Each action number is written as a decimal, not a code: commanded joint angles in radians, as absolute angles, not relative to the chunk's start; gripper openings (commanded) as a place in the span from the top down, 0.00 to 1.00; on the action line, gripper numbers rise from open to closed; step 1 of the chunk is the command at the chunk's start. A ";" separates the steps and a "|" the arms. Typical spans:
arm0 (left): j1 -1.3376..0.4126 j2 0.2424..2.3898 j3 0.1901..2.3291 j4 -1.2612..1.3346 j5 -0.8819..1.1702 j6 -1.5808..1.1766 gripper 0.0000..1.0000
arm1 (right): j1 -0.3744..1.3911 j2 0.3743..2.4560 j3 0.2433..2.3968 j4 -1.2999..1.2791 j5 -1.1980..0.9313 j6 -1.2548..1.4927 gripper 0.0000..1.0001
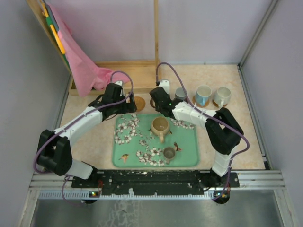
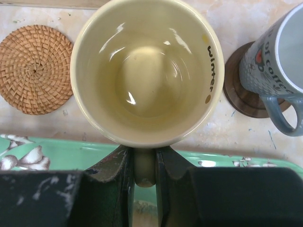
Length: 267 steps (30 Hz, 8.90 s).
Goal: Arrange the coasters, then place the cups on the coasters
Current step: Place the cup on the coaster, then pick up the cup from the tray.
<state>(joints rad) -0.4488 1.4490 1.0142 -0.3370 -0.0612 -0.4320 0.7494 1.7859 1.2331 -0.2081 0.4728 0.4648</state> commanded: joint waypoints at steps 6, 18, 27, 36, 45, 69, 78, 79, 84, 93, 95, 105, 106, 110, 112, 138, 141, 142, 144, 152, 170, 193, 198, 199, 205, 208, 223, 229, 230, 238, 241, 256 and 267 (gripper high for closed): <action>-0.442 1.424 1.002 -0.345 -0.058 -0.437 0.00 | 0.738 1.803 1.326 -0.035 0.531 0.488 1.00; -0.441 1.419 0.994 -0.350 -0.055 -0.432 0.00 | 0.726 1.843 1.356 -0.023 0.539 0.481 1.00; -0.441 1.422 0.998 -0.354 -0.051 -0.427 0.00 | 0.717 1.874 1.371 -0.027 0.536 0.477 1.00; -0.440 1.433 1.005 -0.352 -0.048 -0.426 0.00 | 0.714 1.887 1.376 -0.033 0.532 0.473 1.00; -0.437 1.434 1.003 -0.349 -0.048 -0.425 0.00 | 0.713 1.901 1.373 -0.042 0.514 0.471 1.00; -0.434 1.436 0.997 -0.342 -0.037 -0.427 0.00 | 0.715 1.921 1.380 -0.062 0.485 0.466 1.00; -0.434 1.437 0.996 -0.340 -0.034 -0.428 0.00 | 0.715 1.928 1.384 -0.083 0.480 0.466 1.00; -0.433 1.438 0.996 -0.342 -0.032 -0.428 0.00 | 0.715 1.928 1.384 -0.085 0.483 0.465 1.00; -0.434 1.439 0.995 -0.337 -0.031 -0.432 0.00 | 0.715 1.928 1.387 -0.101 0.480 0.466 1.00; -0.434 1.438 0.991 -0.330 -0.026 -0.437 0.00 | 0.715 1.934 1.394 -0.132 0.472 0.466 1.00; -0.434 1.436 0.991 -0.330 -0.026 -0.438 0.00 | 0.715 1.934 1.393 -0.135 0.471 0.466 1.00; -0.434 1.437 0.996 -0.330 -0.023 -0.436 0.00 | 0.715 1.938 1.390 -0.143 0.463 0.473 0.96; -0.433 1.437 0.996 -0.330 -0.022 -0.437 0.00 | 0.715 1.938 1.390 -0.144 0.463 0.474 0.94; -0.433 1.437 0.997 -0.329 -0.022 -0.437 0.00 | 0.715 1.937 1.386 -0.145 0.464 0.473 0.92; -0.434 1.438 0.999 -0.330 -0.021 -0.438 0.00 | 0.715 1.936 1.385 -0.145 0.464 0.473 0.91; -0.432 1.438 0.995 -0.327 -0.023 -0.440 0.00 | 0.715 1.917 1.365 -0.135 0.462 0.481 0.67; -0.433 1.438 0.995 -0.326 -0.028 -0.440 0.00 | 0.715 1.899 1.359 -0.134 0.465 0.481 0.67; -0.433 1.437 0.996 -0.326 -0.028 -0.440 0.00 | 0.715 1.890 1.357 -0.135 0.466 0.482 0.66; -0.432 1.438 0.997 -0.327 -0.029 -0.437 0.00 | 0.715 1.874 1.354 -0.136 0.467 0.482 0.66; -0.431 1.433 1.000 -0.333 -0.040 -0.445 0.00 | 0.725 1.774 1.339 -0.169 0.485 0.477 0.61; -0.434 1.400 1.019 -0.375 -0.028 -0.457 0.00 | 0.753 1.628 1.348 -0.322 0.505 0.514 0.13; -0.672 1.420 1.075 -0.434 -0.256 -0.604 0.00 | 0.755 1.248 1.121 -0.401 0.633 0.425 0.10; -0.783 1.475 1.127 -0.485 -0.323 -0.678 0.00 | 0.738 1.149 1.069 -0.424 0.616 0.433 0.09; -0.805 1.480 1.135 -0.495 -0.340 -0.690 0.00 | 0.737 1.140 1.066 -0.437 0.625 0.434 0.09; -0.925 1.526 1.177 -0.545 -0.386 -0.759 0.00 | 0.715 1.106 1.061 -0.499 0.669 0.453 0.09; -0.972 1.534 1.184 -0.555 -0.404 -0.780 0.00 | 0.710 1.090 1.052 -0.507 0.668 0.457 0.09; -1.160 1.582 1.203 -0.583 -0.472 -0.889 0.00 | 0.677 1.007 0.999 -0.582 0.685 0.527 0.08; -1.195 1.635 1.234 -0.612 -0.502 -0.944 0.00 | 0.671 0.966 0.973 -0.600 0.696 0.536 0.08; -1.194 1.638 1.232 -0.611 -0.505 -0.955 0.00 | 0.670 0.957 0.969 -0.601 0.696 0.536 0.08; -1.200 1.680 1.235 -0.577 -0.560 -0.971 0.01 | 0.663 0.915 0.946 -0.621 0.694 0.538 0.08; -1.200 1.693 1.236 -0.575 -0.566 -0.990 0.00 | 0.661 0.909 0.939 -0.623 0.698 0.538 0.08; -1.199 1.724 1.259 -0.580 -0.602 -0.990 0.05 | 0.655 0.904 0.933 -0.620 0.703 0.535 0.08; -1.199 1.761 1.287 -0.596 -0.581 -0.993 0.30 | 0.654 0.908 0.934 -0.621 0.704 0.534 0.08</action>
<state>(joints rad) -1.1946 1.7401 1.2652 -0.5842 -0.5728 -0.9646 0.6624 0.9283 0.9295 -0.6441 0.6704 0.5274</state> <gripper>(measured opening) 0.773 0.917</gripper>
